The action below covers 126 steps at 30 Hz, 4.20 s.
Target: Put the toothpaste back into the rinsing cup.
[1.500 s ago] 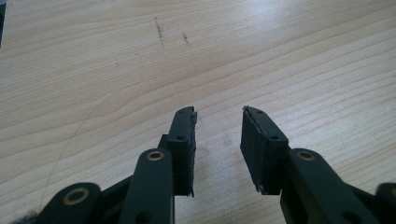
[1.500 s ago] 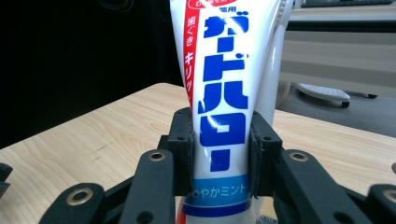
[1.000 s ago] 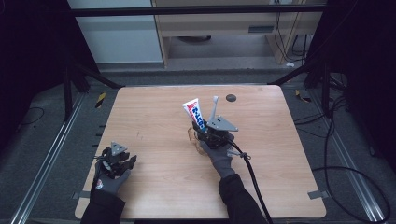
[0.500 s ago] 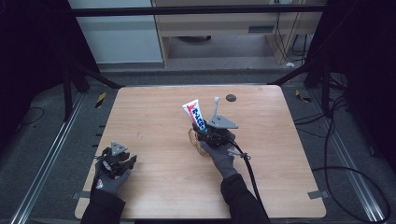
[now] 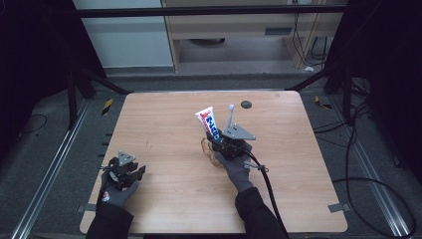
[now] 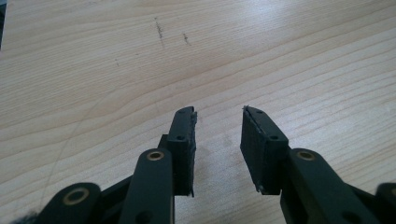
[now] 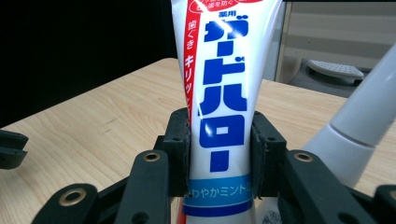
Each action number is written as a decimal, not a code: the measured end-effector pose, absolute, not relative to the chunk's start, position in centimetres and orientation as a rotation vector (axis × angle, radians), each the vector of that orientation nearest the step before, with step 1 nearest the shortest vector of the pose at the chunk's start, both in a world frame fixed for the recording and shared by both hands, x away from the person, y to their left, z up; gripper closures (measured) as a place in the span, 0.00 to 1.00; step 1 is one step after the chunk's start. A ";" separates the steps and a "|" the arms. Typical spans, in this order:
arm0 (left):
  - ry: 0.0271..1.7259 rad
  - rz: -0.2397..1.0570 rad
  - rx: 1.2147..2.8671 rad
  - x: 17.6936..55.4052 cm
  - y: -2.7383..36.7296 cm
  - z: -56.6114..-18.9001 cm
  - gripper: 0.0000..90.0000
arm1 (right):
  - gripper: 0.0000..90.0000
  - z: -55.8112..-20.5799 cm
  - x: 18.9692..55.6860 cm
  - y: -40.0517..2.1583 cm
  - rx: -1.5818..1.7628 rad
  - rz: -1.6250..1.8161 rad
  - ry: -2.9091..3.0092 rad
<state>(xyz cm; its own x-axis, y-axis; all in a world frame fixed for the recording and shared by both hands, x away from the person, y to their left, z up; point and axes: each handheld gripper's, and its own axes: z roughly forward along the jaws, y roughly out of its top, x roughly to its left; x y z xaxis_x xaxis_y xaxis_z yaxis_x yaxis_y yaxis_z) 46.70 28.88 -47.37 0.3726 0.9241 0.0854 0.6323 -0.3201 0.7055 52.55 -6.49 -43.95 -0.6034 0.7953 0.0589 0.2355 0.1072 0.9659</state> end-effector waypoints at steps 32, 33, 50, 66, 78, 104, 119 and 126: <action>1.336 0.658 2.060 46.7 28.9 -47.3 0.72 | 0.71 -43.6 52.1 -7.1 1.010 1.498 1.928; 1.335 0.658 2.061 46.7 28.9 -47.3 0.72 | 0.71 -43.5 52.1 -7.1 1.014 1.500 1.926; 1.336 0.661 2.060 46.7 28.8 -47.3 0.72 | 0.71 -43.3 51.4 -7.7 1.004 1.512 1.915; 1.335 0.663 2.060 46.6 28.8 -47.3 0.72 | 0.73 -44.9 49.8 -8.3 0.957 1.519 1.857; 1.336 0.662 2.059 46.6 28.8 -47.3 0.72 | 0.62 -44.4 50.1 -8.4 0.991 1.531 1.892; 1.337 0.663 2.059 46.6 28.8 -47.3 0.72 | 0.65 -43.5 49.3 -8.6 1.012 1.491 1.937; 1.336 0.666 2.063 46.6 28.7 -47.3 0.72 | 0.72 -46.1 47.1 -9.7 0.991 1.522 1.857; 1.336 0.665 2.063 46.6 28.7 -47.3 0.72 | 0.67 -45.7 46.9 -9.8 1.016 1.469 1.920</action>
